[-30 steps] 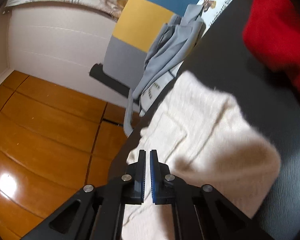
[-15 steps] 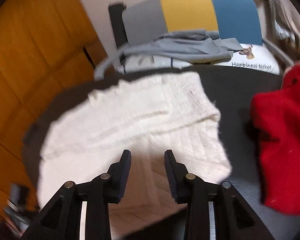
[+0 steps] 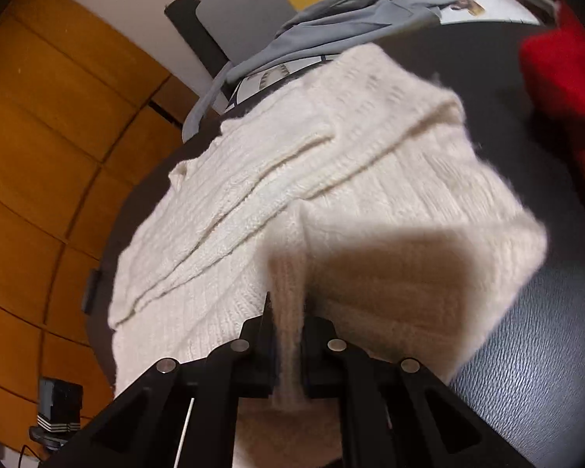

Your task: Fold clothes

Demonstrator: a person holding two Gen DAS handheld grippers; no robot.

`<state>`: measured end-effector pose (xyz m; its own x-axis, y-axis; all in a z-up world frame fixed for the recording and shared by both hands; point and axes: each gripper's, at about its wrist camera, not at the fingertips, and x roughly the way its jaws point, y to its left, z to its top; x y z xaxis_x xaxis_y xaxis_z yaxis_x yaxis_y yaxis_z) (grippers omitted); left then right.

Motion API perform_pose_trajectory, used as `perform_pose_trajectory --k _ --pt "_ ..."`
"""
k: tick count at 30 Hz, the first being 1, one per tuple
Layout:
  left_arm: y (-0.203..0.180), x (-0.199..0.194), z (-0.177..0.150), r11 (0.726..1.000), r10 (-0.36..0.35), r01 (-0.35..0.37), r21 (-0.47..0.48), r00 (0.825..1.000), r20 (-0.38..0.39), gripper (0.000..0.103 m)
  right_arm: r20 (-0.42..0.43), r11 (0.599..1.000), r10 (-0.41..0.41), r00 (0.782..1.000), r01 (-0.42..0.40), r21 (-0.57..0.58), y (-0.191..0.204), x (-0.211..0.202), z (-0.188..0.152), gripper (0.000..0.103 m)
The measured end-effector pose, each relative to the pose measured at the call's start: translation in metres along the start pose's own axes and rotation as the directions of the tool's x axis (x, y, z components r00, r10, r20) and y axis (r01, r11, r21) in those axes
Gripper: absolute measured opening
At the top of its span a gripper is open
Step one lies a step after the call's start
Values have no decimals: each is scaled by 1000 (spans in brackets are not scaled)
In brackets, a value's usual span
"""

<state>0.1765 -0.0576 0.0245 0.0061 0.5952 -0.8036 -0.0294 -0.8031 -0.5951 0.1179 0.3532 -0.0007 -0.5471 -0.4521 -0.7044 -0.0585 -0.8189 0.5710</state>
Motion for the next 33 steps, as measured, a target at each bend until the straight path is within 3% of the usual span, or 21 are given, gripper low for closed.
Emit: perform_pose_trajectory --k 3,6,7,10,12,15,17,18,19,21,22,30,33 --pt "-29 -8 19 992 37 -44 119 997 63 11 19 1000 18 1000 -19 18 -6 -6 -8 7" --pt "-31 -10 40 987 55 -71 144 992 113 11 41 998 31 999 -34 57 -8 -13 -11 7" --pt "-34 -10 60 985 77 -97 143 987 139 11 53 996 31 998 -35 85 -7 -11 -12 7" --pt "-16 -21 96 970 133 -175 167 962 238 11 73 988 40 997 -50 149 -5 -17 -22 7" --pt "-13 -7 120 954 201 -254 161 936 290 12 87 981 45 995 -60 185 -5 -20 -35 7" --pt "16 -3 133 968 162 -205 146 952 260 18 121 960 77 990 -107 260 -10 -23 -55 7" --pt "23 -7 121 979 107 -148 142 959 262 25 139 946 100 985 -137 293 -12 -24 -62 7" --pt "30 -13 115 982 87 -128 138 960 267 38 143 943 107 984 -146 299 -13 -25 -65 7" --pt "37 -20 108 985 68 -108 133 960 272 59 142 942 113 983 -152 300 -13 -25 -67 7" --pt "49 -26 97 992 51 -81 93 957 287 83 137 941 120 983 -157 300 -14 -24 -68 7" --pt "52 -31 91 996 44 -66 67 955 294 87 134 941 121 984 -157 300 -14 -23 -67 7" --pt "71 -33 56 999 -4 -6 36 961 278 88 141 936 109 984 -150 320 1 -14 -65 5" --pt "61 -25 52 998 13 -27 56 971 237 83 141 927 115 983 -157 340 0 -13 -63 5"
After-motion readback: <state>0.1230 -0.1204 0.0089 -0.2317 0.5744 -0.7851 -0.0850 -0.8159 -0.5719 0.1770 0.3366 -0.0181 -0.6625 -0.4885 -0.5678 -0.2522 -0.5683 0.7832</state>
